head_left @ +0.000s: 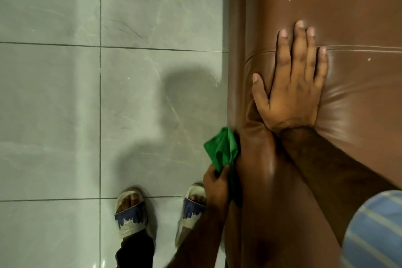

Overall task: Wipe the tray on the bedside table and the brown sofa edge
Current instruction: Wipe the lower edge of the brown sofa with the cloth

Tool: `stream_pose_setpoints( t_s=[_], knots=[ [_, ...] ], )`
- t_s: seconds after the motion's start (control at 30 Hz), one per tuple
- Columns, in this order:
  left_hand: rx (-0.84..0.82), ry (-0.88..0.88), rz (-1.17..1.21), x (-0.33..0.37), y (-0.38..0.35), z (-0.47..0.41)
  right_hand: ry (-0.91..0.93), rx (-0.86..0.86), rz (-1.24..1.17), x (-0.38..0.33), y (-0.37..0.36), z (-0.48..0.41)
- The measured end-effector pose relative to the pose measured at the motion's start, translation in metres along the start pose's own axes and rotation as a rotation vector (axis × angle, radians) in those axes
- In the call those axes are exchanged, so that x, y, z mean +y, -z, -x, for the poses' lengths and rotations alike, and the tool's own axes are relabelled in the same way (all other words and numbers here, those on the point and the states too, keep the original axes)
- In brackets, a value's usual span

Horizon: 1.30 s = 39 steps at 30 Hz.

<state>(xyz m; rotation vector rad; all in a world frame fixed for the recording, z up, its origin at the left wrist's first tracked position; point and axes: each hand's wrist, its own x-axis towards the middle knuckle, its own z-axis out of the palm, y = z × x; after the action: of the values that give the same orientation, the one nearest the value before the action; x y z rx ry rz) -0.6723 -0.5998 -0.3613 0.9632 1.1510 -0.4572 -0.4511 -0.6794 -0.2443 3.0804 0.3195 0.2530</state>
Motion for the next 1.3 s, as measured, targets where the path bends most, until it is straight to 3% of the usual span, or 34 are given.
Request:
stream_pose_setpoints(
  t_s=[0.07, 0.2, 0.37, 0.5, 0.67, 0.73, 0.83, 0.9, 0.97, 1.07, 1.13, 1.23, 1.3],
  knots=[
    [0.052, 0.072, -0.111, -0.011, 0.014, 0.000, 0.004, -0.003, 0.001, -0.001, 0.000, 0.000],
    [0.083, 0.043, -0.402, 0.029, -0.005, -0.044, 0.003, -0.003, 0.004, 0.000, 0.000, 0.000],
    [0.059, -0.108, -0.054, 0.063, -0.042, -0.056, -0.004, -0.017, 0.005, -0.001, 0.000, 0.000],
    [-0.025, 0.019, 0.143, 0.008, -0.005, -0.003, -0.004, -0.015, -0.003, -0.002, 0.001, 0.000],
    [-0.012, 0.149, -0.207, -0.024, 0.028, -0.017, -0.009, -0.021, 0.000, -0.003, 0.001, -0.001],
    [0.012, 0.074, -0.255, 0.001, 0.009, -0.062, -0.007, -0.015, 0.003, -0.001, 0.000, 0.000],
    [-0.002, -0.138, -0.119, 0.107, -0.046, -0.112, -0.003, -0.004, 0.001, 0.000, -0.002, 0.000],
    [-0.100, -0.232, 0.003, 0.173, -0.079, -0.123, -0.005, -0.005, 0.002, 0.000, -0.002, 0.000],
    [-0.196, -0.237, 0.103, 0.192, -0.093, -0.119, -0.009, -0.019, 0.001, 0.000, -0.001, 0.000],
    [-0.258, -0.122, 0.255, 0.149, -0.077, -0.094, -0.015, -0.023, 0.002, -0.001, 0.001, 0.000],
    [-0.199, -0.075, 0.164, 0.113, -0.054, -0.080, -0.017, -0.028, 0.008, -0.001, 0.000, 0.000],
    [-0.029, -0.081, -0.244, 0.085, -0.031, -0.095, -0.013, -0.038, 0.016, -0.001, -0.001, 0.000],
    [-0.015, -0.071, -0.390, 0.092, -0.034, -0.118, -0.014, -0.036, 0.020, 0.000, -0.001, -0.001]
  ],
)
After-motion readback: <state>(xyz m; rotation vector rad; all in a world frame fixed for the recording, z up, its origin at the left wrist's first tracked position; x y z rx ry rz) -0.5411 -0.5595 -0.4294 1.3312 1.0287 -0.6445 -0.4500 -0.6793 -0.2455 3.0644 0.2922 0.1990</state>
